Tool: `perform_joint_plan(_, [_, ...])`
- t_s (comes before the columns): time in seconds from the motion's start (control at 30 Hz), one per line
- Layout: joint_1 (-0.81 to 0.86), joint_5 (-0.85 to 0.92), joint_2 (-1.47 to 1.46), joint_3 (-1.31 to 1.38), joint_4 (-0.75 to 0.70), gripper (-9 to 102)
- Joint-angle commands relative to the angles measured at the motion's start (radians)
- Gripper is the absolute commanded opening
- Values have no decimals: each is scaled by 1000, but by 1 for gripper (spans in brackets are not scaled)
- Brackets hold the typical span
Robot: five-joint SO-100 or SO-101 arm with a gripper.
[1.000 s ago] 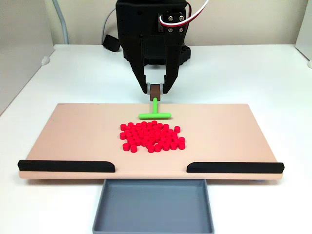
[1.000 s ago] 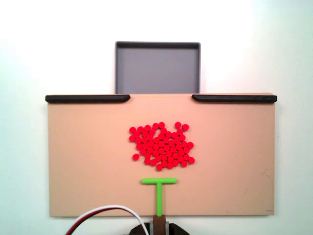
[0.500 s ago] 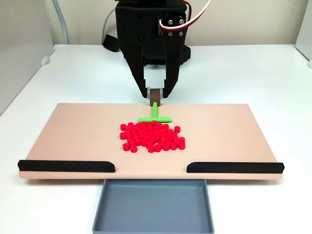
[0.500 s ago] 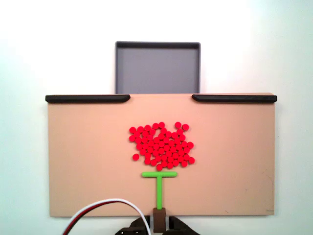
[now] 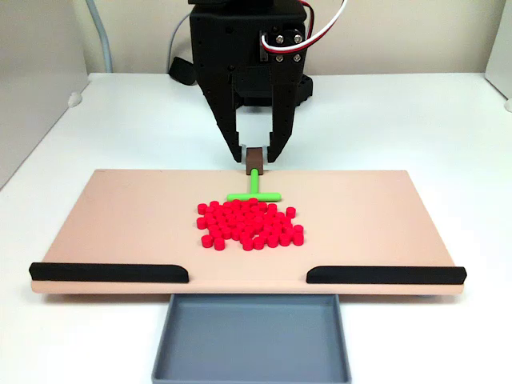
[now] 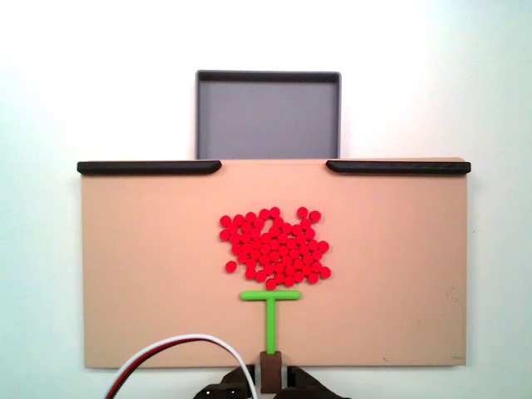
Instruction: Push granules from bottom to the grey container
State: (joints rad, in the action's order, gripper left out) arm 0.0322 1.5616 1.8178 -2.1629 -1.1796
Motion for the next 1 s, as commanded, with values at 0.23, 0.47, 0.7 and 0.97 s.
perform_joint_plan(0.23, [-3,-5,-37,54,-6,0])
perform_joint_plan(0.47, [-3,-8,-78,97,-6,0])
perform_joint_plan(0.7, [-5,-8,-130,152,-8,0])
perform_joint_plan(0.97, [-6,-11,-196,222,-8,0])
